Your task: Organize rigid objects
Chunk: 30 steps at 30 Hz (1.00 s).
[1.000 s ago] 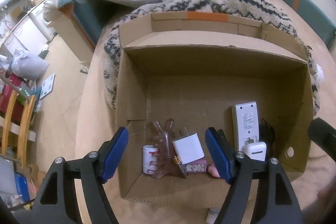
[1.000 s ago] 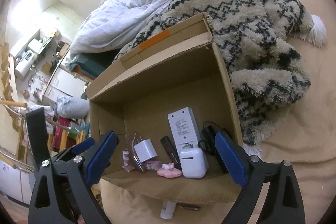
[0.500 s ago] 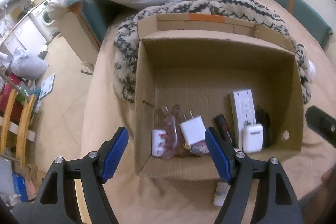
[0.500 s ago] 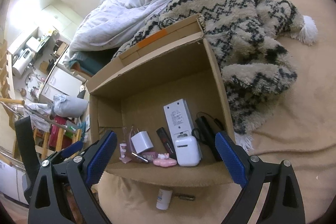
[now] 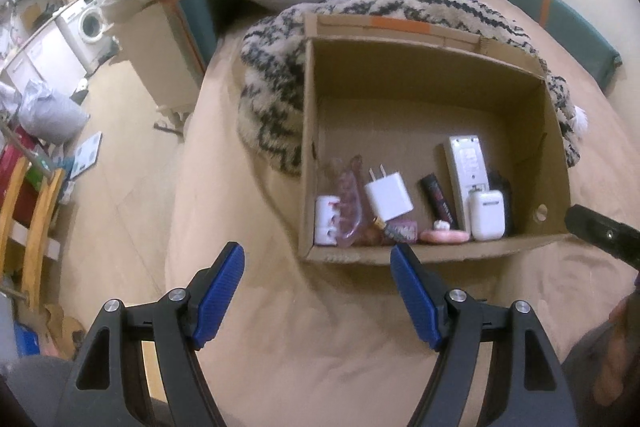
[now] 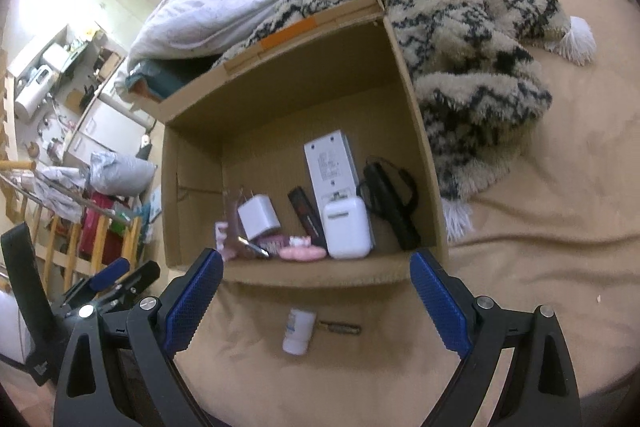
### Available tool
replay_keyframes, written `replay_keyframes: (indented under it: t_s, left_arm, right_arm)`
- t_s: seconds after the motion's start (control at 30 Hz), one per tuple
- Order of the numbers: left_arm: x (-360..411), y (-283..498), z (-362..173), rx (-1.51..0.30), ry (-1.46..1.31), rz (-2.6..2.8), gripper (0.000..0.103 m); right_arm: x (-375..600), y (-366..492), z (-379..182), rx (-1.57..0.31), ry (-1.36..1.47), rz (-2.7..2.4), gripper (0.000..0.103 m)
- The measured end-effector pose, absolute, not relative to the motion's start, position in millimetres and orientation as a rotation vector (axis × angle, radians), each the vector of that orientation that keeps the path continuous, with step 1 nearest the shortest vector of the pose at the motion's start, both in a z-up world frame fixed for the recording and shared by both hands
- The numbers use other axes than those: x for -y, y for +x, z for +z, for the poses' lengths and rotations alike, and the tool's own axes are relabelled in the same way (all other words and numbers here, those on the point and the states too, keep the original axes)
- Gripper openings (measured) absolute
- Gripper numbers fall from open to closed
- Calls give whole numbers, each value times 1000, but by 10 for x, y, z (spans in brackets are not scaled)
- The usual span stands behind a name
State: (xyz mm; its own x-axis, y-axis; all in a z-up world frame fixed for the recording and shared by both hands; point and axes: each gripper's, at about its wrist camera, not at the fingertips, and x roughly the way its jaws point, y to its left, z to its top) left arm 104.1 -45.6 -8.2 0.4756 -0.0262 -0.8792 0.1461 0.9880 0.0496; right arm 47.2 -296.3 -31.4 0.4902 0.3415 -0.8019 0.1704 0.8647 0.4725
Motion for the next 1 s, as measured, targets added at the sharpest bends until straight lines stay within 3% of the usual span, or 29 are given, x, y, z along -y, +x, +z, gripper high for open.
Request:
replay_keyframes:
  t_s: [0.83,0.93,1.0]
  left_arm:
    - [205,998,-191,-1096,-24,-73,73]
    - [225,1001,-199,-1108,-40,-87,73]
    - [246,989,-204,-1115,-42,-100,73]
  right_arm:
    - [2817,413,-1098,-1302,644,-19,100]
    - [2644,376,-1217,-1341,538,-95,100]
    - [2536,392,-1309,-1369,473,-114,94]
